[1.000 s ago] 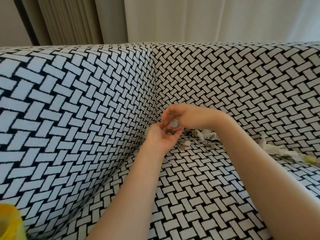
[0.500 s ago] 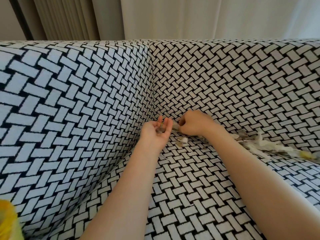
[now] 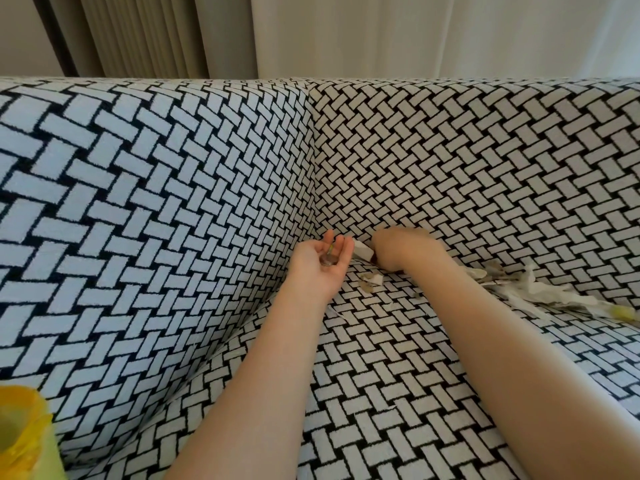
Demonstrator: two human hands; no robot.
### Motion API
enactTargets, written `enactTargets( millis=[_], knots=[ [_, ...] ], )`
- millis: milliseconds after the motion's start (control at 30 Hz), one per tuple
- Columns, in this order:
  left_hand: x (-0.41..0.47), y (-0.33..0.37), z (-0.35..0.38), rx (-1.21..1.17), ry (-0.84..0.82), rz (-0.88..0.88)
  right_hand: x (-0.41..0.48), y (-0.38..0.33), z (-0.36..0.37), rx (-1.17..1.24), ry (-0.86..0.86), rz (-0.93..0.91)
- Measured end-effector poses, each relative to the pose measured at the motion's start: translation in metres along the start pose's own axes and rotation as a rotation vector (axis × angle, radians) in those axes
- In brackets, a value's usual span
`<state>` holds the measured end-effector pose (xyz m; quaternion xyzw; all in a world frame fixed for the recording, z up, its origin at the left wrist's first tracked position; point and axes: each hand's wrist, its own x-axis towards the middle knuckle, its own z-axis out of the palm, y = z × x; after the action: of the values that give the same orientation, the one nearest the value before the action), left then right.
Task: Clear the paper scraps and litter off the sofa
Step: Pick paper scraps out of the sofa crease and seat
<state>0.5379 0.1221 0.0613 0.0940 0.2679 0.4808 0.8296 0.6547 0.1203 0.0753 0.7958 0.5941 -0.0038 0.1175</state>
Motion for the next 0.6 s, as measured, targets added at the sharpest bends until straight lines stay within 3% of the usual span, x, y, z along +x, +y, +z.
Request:
enactTargets(
  millis=[133, 233, 300, 433, 533, 600],
  knots=[
    [0.001, 0.000, 0.000, 0.043, -0.002, -0.002, 0.000, 0.001, 0.007, -0.096, 0.227, -0.029],
    [0.000, -0.001, 0.001, 0.100, -0.010, 0.003, 0.002, 0.009, 0.014, -0.017, 0.339, -0.079],
    [0.000, -0.002, 0.003, 0.141, -0.015, -0.002, 0.002, 0.016, 0.013, 0.137, 0.385, -0.077],
    [0.001, -0.004, 0.006, 0.162, -0.055, -0.029, -0.004, 0.028, -0.006, 0.688, 0.419, -0.142],
    [0.003, -0.005, 0.006, 0.144, -0.074, -0.033, -0.018, 0.024, -0.022, 0.991, 0.323, -0.280],
    [0.000, -0.005, 0.006, 0.131, -0.101, -0.049, -0.023, 0.016, -0.023, 1.022, 0.218, -0.356]
  ],
)
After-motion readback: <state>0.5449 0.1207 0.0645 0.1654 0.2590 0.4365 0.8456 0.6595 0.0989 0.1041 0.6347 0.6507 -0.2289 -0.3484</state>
